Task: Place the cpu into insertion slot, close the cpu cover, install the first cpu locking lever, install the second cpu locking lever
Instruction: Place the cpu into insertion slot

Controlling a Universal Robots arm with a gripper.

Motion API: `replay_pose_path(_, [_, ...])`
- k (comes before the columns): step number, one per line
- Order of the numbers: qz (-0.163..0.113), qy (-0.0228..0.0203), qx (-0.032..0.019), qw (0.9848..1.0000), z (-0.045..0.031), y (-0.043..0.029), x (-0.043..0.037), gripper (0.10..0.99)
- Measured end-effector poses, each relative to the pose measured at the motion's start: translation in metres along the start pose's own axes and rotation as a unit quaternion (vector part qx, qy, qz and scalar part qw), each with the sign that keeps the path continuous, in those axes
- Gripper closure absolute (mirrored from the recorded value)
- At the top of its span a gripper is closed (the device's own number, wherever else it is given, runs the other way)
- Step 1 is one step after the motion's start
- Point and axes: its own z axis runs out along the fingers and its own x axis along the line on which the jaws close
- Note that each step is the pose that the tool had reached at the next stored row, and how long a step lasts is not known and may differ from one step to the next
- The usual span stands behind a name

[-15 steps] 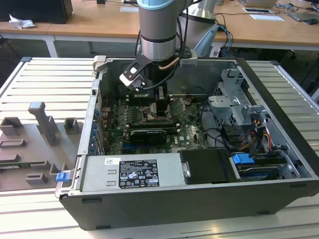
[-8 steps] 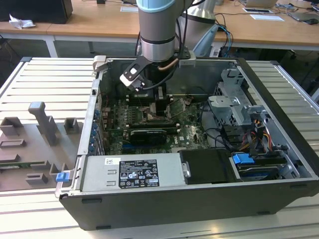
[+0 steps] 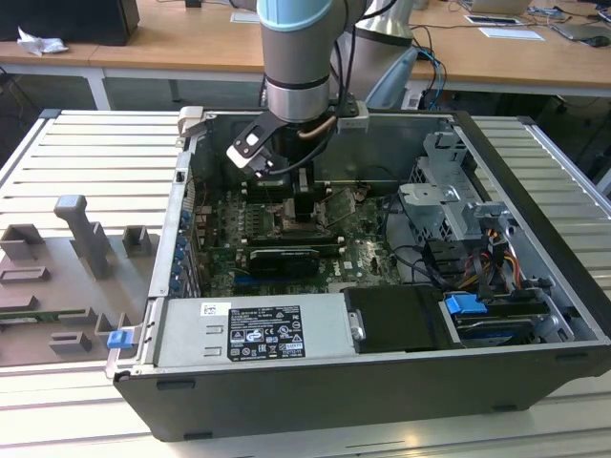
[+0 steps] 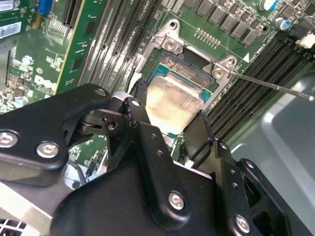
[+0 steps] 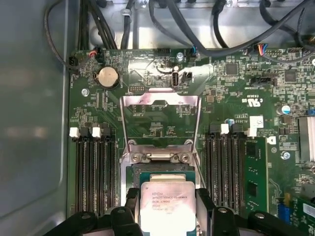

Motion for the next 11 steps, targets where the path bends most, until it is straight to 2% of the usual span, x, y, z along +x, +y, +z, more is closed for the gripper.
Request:
replay_pose_path(1, [0.000, 0.0001, 0.0001, 1.0000, 0.0045, -0.0006, 0.0011, 0.545])
replay_pose_path(6, [0.002, -0.0002, 0.0007, 1.0000, 0.0138, -0.0014, 0.0044, 0.545])
replay_pose_path(11, [0.004, -0.0015, 0.0039, 1.0000, 0.0203, -0.0001, 0.0044, 0.545])
